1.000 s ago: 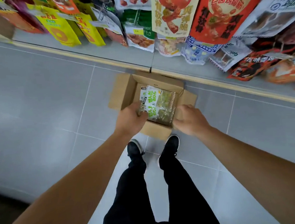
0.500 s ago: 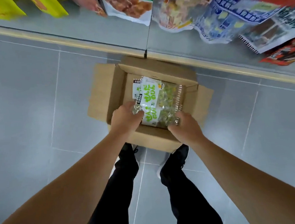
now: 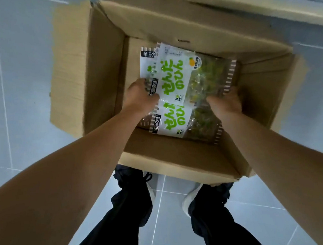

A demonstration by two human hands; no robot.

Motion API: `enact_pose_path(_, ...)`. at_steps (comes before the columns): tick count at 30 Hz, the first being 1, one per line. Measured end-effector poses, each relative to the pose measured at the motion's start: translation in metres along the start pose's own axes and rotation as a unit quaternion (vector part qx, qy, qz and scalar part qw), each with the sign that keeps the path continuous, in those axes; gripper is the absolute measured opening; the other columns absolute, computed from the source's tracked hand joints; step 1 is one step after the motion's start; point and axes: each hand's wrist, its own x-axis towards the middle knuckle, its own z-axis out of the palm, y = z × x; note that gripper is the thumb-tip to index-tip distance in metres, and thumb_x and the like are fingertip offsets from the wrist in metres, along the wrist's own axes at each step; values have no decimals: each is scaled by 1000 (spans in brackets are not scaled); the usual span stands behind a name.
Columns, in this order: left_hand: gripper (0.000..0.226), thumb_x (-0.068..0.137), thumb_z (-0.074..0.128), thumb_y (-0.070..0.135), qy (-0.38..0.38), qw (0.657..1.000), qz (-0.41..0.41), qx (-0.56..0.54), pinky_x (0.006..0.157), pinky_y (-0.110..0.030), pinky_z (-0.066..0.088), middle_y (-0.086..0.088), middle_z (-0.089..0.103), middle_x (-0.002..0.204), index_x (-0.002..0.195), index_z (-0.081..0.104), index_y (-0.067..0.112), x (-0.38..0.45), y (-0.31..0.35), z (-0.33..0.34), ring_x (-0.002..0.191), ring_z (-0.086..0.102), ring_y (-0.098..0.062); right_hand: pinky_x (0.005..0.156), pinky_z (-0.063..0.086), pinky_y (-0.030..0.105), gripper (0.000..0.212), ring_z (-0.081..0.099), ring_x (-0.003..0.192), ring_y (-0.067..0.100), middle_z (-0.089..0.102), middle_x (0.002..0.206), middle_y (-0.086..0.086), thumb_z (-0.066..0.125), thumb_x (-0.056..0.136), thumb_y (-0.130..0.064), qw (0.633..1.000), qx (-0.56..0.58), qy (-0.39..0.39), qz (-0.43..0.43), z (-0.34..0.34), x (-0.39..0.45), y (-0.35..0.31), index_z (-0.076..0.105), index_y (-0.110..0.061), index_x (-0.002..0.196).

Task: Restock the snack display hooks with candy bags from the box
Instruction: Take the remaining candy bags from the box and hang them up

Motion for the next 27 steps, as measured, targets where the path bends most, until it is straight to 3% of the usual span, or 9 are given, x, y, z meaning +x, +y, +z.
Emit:
enact_pose_path(6, 59, 72, 72, 25, 63, 981, -100, -152, 87, -39, 55, 0, 64, 115, 126, 50, 17, 25, -13, 14, 102, 62, -22, 88, 49, 35, 63, 57, 101, 24, 58, 126, 6, 73, 83, -35, 993, 103, 40, 50, 19, 13, -2, 46, -15, 136)
enact_pose_path(9, 50, 72, 72, 24, 63, 968, -128, -206, 89, -39, 55, 0, 67, 109, 119, 56, 18, 22, -19, 9, 101, 64, -22, 76, 59, 34, 49, 67, 84, 17, 66, 111, 4, 83, 76, -28, 969, 203, -44, 136, 17, 2, 0, 61, -15, 119)
enact_pose_path(12, 43, 71, 74, 22, 70, 948, -158, -267, 87, -39, 57, 2, 66, 99, 111, 56, 21, 7, -23, 5, 97, 65, -22, 75, 61, 31, 24, 67, 88, 18, 64, 109, 9, 75, 83, -16, 925, 295, -142, 195, 11, -19, 4, 64, -11, 104)
enact_pose_path(14, 49, 72, 75, 22, 87, 912, -206, -345, 84, -40, 59, -2, 68, 103, 116, 57, 14, -4, -23, 3, 92, 68, -22, 78, 59, 26, 22, 67, 93, 21, 62, 109, 11, 73, 85, -12, 892, 359, -155, 226, 10, -31, 7, 64, -7, 104)
enact_pose_path(16, 37, 81, 74, 19, 44, 835, -248, -489, 81, -44, 60, -10, 70, 105, 113, 59, 10, -22, -17, 1, 87, 72, -26, 82, 56, 24, 18, 66, 88, 19, 61, 107, 10, 72, 87, -11, 872, 398, -156, 236, 6, -45, 8, 64, -7, 102)
enact_pose_path(18, 23, 88, 71, 19, -14, 776, -254, -577, 79, -44, 60, -13, 71, 104, 107, 60, 10, -43, -7, 0, 88, 73, -28, 70, 58, 22, 14, 67, 87, 17, 62, 107, 10, 71, 89, -12, 862, 414, -178, 232, 4, -59, 9, 65, -8, 101)
enact_pose_path(21, 17, 89, 70, 15, -43, 781, -227, -580, 84, -46, 59, -11, 72, 110, 103, 62, 13, -78, 8, -2, 98, 71, -29, 53, 54, 22, 13, 70, 79, 15, 66, 103, 9, 69, 90, -12, 878, 379, -222, 191, -4, -83, 14, 65, -8, 101)
enact_pose_path(23, 20, 88, 70, 9, -24, 788, -213, -577, 84, -49, 58, -11, 71, 112, 106, 61, 13, -100, 19, -10, 100, 70, -29, 63, 59, 27, 21, 73, 74, 13, 70, 96, 5, 71, 89, -18, 908, 311, -235, 156, -18, -104, 16, 64, -10, 107)
enact_pose_path(27, 19, 89, 68, 4, -12, 802, -189, -566, 82, -50, 59, -12, 71, 111, 98, 55, 14, -149, 36, -40, 93, 73, -27, 85, 57, 35, 62, 67, 102, 17, 65, 113, -1, 84, 70, -41, 977, 133, -154, 58, -54, -137, 13, 56, -21, 122)
